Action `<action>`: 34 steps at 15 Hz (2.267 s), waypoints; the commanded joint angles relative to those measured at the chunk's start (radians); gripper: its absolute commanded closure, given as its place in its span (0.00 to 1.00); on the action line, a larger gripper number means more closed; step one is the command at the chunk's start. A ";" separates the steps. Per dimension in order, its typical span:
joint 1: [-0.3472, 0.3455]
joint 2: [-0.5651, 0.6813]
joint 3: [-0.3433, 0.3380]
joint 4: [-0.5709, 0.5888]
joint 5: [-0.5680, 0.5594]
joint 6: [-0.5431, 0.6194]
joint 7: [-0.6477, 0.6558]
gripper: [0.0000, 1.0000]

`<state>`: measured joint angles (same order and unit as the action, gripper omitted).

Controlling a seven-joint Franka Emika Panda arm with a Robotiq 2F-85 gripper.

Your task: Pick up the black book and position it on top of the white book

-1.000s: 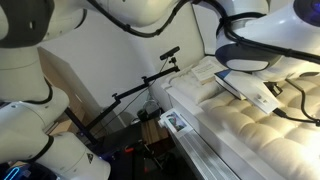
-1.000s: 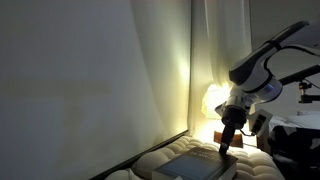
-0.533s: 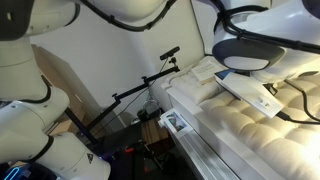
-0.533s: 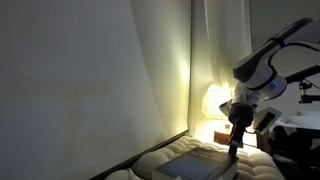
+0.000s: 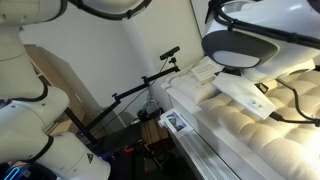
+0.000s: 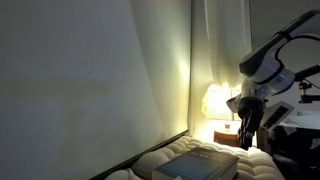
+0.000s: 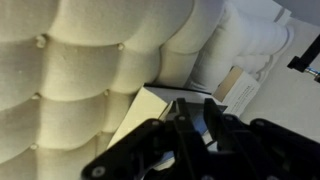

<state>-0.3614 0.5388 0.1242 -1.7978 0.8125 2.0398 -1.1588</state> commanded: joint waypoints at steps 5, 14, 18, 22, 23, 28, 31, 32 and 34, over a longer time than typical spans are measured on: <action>0.067 0.018 -0.065 -0.006 0.095 -0.010 -0.009 0.13; 0.145 0.129 -0.090 0.049 0.222 0.218 0.088 0.00; 0.159 0.151 -0.083 0.066 0.217 0.238 0.126 0.00; 0.149 0.117 -0.078 0.043 0.218 0.216 0.113 0.00; 0.147 0.109 -0.076 0.037 0.219 0.213 0.108 0.00; 0.159 0.113 -0.081 0.039 0.201 0.205 0.127 0.00; 0.188 0.118 -0.102 0.034 0.162 0.217 0.206 0.00; 0.185 0.120 -0.100 0.037 0.147 0.201 0.225 0.00; 0.186 0.120 -0.100 0.040 0.110 0.186 0.286 0.00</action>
<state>-0.1962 0.6742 0.0425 -1.7473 0.9696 2.2547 -0.9641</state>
